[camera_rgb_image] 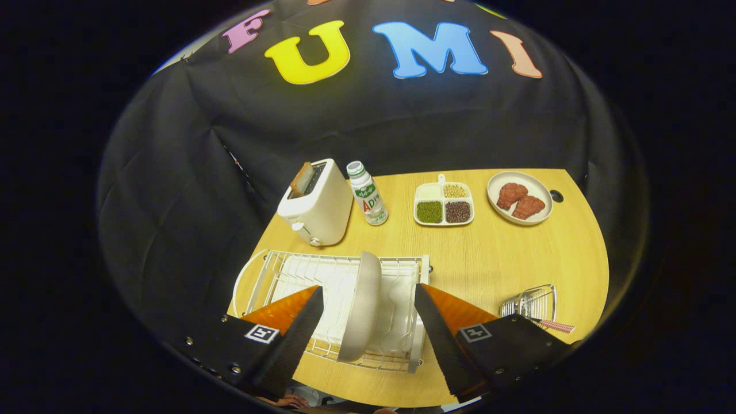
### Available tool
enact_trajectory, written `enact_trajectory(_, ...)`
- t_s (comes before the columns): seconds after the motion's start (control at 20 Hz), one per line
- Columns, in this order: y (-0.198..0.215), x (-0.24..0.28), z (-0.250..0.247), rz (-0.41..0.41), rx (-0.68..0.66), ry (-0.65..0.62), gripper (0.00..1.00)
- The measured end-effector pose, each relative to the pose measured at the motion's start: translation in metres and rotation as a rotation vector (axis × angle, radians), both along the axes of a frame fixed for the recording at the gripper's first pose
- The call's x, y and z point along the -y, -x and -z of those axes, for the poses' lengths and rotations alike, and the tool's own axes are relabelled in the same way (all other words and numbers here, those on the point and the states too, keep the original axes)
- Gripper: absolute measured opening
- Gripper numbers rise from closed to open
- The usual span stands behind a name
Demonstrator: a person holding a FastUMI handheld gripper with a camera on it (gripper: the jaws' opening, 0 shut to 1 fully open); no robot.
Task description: Take the plate from the dish rack, then take the spoon from the basket and place it into the plate.
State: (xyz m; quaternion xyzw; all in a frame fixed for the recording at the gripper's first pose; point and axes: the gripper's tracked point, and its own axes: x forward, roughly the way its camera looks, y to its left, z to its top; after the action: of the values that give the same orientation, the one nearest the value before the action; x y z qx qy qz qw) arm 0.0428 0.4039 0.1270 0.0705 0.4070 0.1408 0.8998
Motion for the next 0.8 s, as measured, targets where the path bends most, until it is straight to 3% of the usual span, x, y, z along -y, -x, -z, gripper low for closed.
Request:
enact_trajectory(0.4, -0.011, -0.019, 0.05, 0.022, -0.075, 0.115, 0.97)
enact_trajectory(0.5, -0.015, -0.022, 0.061, 0.051, -0.095, 0.121, 0.93)
enact_trajectory(0.55, -0.016, -0.021, 0.069, 0.065, -0.113, 0.141, 0.71)
enact_trajectory(0.6, -0.014, -0.02, 0.078, 0.081, -0.142, 0.163, 0.64)
enact_trajectory(0.65, -0.012, -0.016, 0.087, 0.11, -0.174, 0.202, 0.44)
enact_trajectory(0.7, -0.008, -0.017, 0.087, 0.128, -0.193, 0.207, 0.34)
enact_trajectory(0.8, -0.012, -0.019, 0.085, 0.132, -0.195, 0.233, 0.29)
